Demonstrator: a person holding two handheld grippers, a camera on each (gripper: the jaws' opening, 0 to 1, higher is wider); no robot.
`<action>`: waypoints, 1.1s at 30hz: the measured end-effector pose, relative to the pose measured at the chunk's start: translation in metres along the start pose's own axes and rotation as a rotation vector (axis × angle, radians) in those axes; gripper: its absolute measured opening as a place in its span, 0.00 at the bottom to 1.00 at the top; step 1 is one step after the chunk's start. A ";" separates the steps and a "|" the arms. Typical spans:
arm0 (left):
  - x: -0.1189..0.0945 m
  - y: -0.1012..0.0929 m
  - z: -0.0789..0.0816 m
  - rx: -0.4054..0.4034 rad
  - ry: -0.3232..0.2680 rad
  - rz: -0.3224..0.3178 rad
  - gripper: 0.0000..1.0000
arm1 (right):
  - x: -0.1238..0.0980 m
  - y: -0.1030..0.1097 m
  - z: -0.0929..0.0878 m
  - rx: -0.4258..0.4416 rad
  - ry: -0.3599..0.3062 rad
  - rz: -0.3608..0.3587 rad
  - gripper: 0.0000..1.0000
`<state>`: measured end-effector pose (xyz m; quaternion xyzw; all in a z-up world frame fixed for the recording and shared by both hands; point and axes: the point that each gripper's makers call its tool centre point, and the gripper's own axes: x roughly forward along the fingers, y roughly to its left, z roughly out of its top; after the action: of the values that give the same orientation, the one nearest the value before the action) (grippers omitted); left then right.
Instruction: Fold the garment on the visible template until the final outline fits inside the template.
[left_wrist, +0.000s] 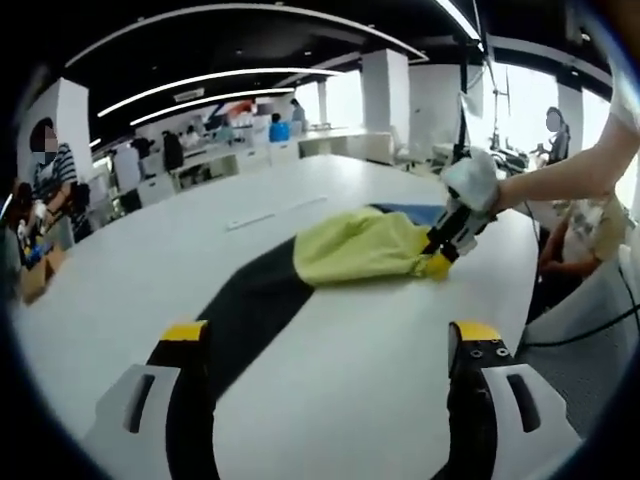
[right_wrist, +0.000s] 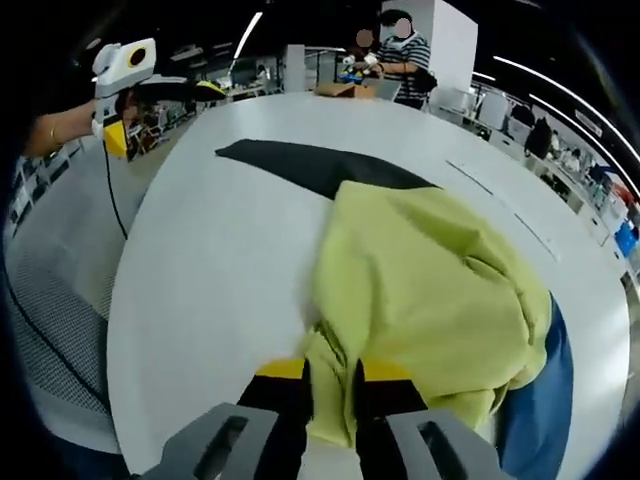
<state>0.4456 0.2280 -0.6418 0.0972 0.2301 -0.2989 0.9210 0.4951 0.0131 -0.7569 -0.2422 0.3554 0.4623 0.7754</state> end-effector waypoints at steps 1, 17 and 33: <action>0.000 0.000 -0.001 -0.003 0.000 0.001 0.94 | 0.000 -0.001 0.000 -0.001 0.000 -0.004 0.06; 0.005 -0.006 -0.001 -0.030 -0.003 -0.012 0.92 | -0.044 -0.028 0.054 -0.019 -0.136 -0.041 0.02; 0.009 -0.010 -0.005 -0.075 0.003 -0.032 0.86 | -0.034 -0.081 0.074 0.158 -0.188 -0.068 0.02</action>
<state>0.4449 0.2171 -0.6507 0.0592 0.2442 -0.3044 0.9188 0.5809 0.0100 -0.6801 -0.1478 0.3083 0.4270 0.8372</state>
